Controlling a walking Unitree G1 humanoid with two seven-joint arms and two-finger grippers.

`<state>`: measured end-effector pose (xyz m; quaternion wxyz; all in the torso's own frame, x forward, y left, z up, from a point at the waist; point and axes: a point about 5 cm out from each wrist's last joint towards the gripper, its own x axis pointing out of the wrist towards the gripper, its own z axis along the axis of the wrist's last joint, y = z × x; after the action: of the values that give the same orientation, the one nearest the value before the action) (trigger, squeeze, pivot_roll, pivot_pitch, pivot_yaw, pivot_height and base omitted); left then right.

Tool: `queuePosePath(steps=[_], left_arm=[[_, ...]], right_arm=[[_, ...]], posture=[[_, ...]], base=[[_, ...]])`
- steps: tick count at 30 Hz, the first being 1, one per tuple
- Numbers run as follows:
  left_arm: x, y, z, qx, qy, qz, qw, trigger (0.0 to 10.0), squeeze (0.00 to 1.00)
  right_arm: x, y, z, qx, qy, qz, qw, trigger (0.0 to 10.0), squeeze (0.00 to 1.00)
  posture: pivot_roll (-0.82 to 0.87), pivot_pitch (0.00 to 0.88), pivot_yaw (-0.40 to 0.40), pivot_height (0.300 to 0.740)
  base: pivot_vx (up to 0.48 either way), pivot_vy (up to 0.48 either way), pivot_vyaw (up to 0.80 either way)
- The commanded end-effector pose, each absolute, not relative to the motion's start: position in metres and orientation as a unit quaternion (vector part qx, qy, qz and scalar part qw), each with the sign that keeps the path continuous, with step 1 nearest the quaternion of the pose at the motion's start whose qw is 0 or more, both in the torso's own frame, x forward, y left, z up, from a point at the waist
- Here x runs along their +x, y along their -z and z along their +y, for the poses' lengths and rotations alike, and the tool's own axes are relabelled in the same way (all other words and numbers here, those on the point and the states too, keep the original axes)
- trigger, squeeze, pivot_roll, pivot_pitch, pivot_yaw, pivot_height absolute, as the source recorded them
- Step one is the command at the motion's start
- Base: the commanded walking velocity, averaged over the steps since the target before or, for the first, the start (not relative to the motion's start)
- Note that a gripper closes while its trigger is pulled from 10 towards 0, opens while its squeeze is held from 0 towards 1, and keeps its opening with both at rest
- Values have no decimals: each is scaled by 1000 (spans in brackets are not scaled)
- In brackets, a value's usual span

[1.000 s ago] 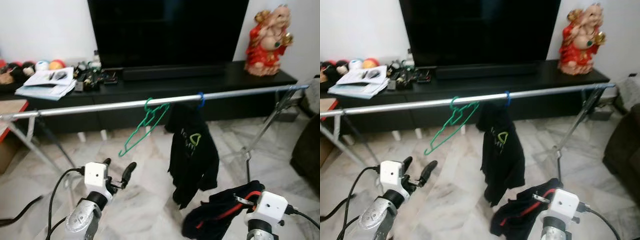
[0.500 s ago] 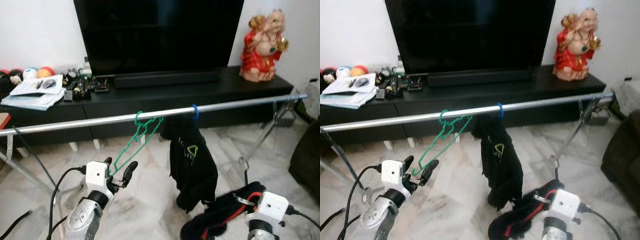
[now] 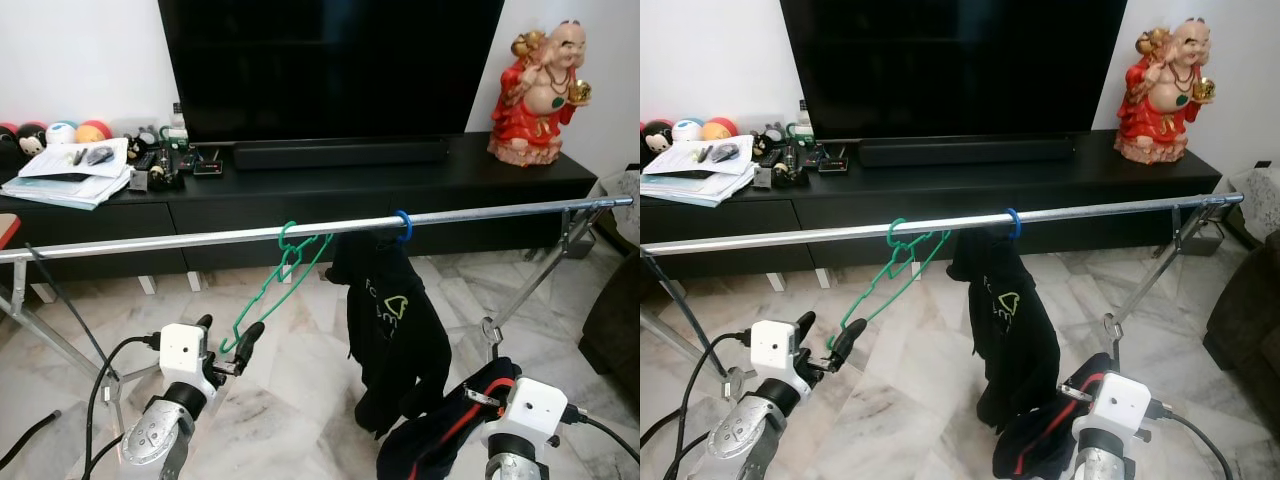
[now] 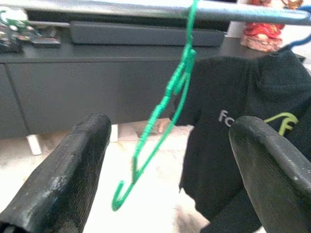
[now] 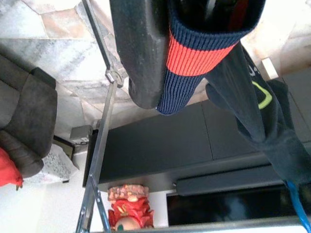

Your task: Hang hanger

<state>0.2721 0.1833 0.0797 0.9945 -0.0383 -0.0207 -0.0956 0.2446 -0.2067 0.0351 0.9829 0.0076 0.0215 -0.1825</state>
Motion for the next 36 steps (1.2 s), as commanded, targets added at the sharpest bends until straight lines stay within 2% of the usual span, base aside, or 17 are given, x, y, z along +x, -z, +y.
queuePosePath(steps=[1, 7, 9, 14, 23, 28, 36], left_arm=[[272, -81, 186, -33, 90, -27, 995, 10000, 0], [273, -81, 193, -8, 89, -24, 996, 10000, 0], [278, -83, 207, 21, 73, -21, 997, 10000, 0], [281, -86, 216, 23, 66, -23, 997, 10000, 0], [277, -78, 196, -8, 87, -17, 996, 10000, 0], [277, -78, 194, -11, 90, -16, 996, 10000, 0], [277, -78, 194, -11, 92, -15, 996, 10000, 0]], right_arm=[[249, -43, -208, 6, 180, 4, 984, 10000, 0], [250, -45, -208, 2, 175, 4, 985, 10000, 0], [251, -45, -208, 1, 172, 4, 985, 10000, 0], [251, -45, -208, 1, 171, 4, 985, 10000, 0], [252, -46, -208, 4, 168, 4, 986, 10000, 0], [252, -46, -209, 4, 169, 5, 986, 10000, 0], [252, -46, -206, 7, 166, 7, 986, 10000, 0]], posture=[[105, 10, -9, 740], [102, 10, -13, 740], [104, 11, -15, 740], [102, 14, -10, 740], [102, 15, -10, 740], [102, 15, -10, 740], [99, 16, -10, 740]], base=[[0, 0, 0], [0, 0, 0], [0, 0, 0], [0, 0, 0], [0, 0, 0], [0, 0, 0], [0, 337, 0]])
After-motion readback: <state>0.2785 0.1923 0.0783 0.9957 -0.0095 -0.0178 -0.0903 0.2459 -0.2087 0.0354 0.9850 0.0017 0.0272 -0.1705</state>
